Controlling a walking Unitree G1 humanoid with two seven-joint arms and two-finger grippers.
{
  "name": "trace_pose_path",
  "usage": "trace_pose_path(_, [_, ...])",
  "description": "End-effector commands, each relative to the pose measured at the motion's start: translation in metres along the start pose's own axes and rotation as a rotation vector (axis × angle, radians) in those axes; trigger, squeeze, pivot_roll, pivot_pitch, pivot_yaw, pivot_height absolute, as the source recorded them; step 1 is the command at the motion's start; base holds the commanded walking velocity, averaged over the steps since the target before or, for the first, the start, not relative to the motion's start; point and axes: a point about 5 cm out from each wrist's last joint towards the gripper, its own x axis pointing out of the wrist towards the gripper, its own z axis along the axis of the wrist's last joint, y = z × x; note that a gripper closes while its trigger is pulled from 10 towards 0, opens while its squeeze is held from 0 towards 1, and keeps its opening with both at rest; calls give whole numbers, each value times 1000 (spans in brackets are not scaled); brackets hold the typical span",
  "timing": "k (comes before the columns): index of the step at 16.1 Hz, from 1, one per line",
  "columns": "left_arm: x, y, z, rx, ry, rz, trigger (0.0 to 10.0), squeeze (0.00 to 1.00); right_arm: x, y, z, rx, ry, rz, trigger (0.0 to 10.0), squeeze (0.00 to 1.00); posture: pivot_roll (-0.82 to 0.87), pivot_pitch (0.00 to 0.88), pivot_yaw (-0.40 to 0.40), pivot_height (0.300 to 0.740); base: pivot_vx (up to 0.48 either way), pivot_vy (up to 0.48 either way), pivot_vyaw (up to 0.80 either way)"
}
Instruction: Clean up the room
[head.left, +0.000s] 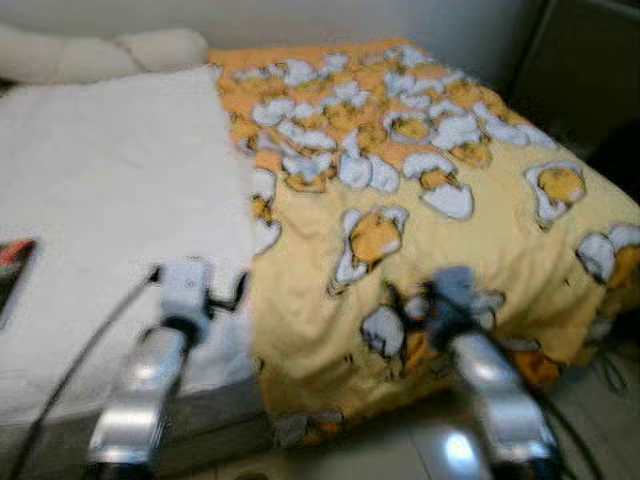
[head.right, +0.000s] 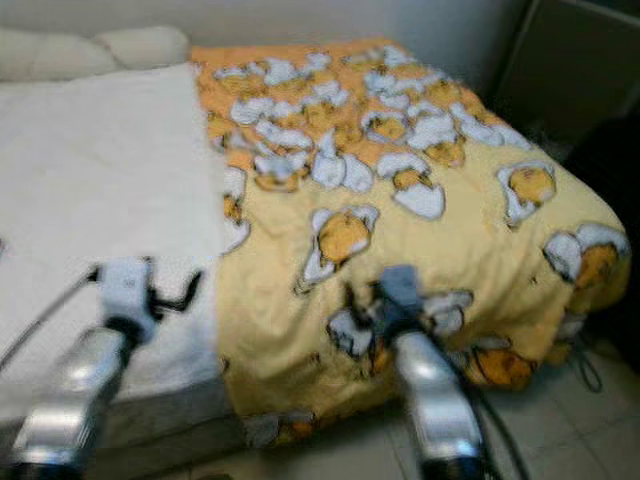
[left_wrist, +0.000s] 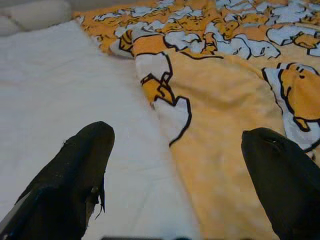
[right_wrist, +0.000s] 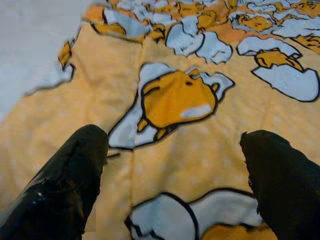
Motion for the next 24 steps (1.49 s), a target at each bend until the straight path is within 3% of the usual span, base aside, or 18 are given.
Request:
trace_pose_path(1, [4, -8, 5, 6, -20, -30, 10000, 118, -4, -14, -2, -15, 7, -43, 10000, 0, -36, 0, 9, 740, 300, 0, 0])
trace_pose_path(8, [5, -7, 4, 18, -14, -29, 10000, 114, -2, -13, -2, -27, 8, -29, 10000, 0, -30, 0, 5, 740, 298, 0, -329])
trace_pose_path(12, [9, 1, 1, 31, 13, 34, 10000, 98, -2, -9, 2, -34, -4, 4, 10000, 0, -33, 0, -1, 740, 146, 0, 0])
trace_pose_path(14, [15, 7, -3, 47, 46, 61, 10000, 137, -4, -6, 5, -51, -7, 56, 10000, 0, -44, 0, -6, 740, 0, 0, 0])
trace_pose_path(15, [19, 15, -10, 35, 98, 67, 10000, 831, -7, -3, 9, -69, -12, 105, 10000, 0, -52, 0, -7, 740, 0, 0, 0])
trace_pose_path(16, [19, 15, -10, 35, 98, 67, 10000, 831, -7, -3, 9, -69, -12, 105, 10000, 0, -52, 0, -7, 740, 0, 0, 0])
trace_pose_path(17, [21, 19, -13, 22, 121, 73, 10000, 1000, -8, -3, 11, -72, -12, 127, 10000, 0, -57, 0, -9, 740, 0, 0, 0])
trace_pose_path(18, [27, 27, -24, 22, 205, 93, 10000, 1000, -15, 0, 16, -81, -9, 204, 10000, 0, -72, 0, -12, 740, 0, 0, 0])
trace_pose_path(19, [30, 32, -38, 29, 296, 107, 10000, 655, -23, 5, 20, -98, 3, 296, 10000, 0, -97, 0, -12, 740, 0, 0, 0])
trace_pose_path(20, [31, 34, -47, 38, 346, 117, 10000, 376, -28, 6, 22, -108, 11, 354, 10000, 0, -111, 0, -17, 740, 0, 0, 0])
trace_pose_path(22, [31, 34, -60, 27, 423, 136, 10000, 235, -34, 6, 28, -104, 17, 415, 10000, 0, -126, 0, -27, 740, 0, 0, 0])
trace_pose_path(24, [32, 25, -71, -4, 475, 115, 10000, 224, -39, 4, 30, -92, 35, 445, 10000, 0, -146, 0, -48, 740, 0, 0, 0])
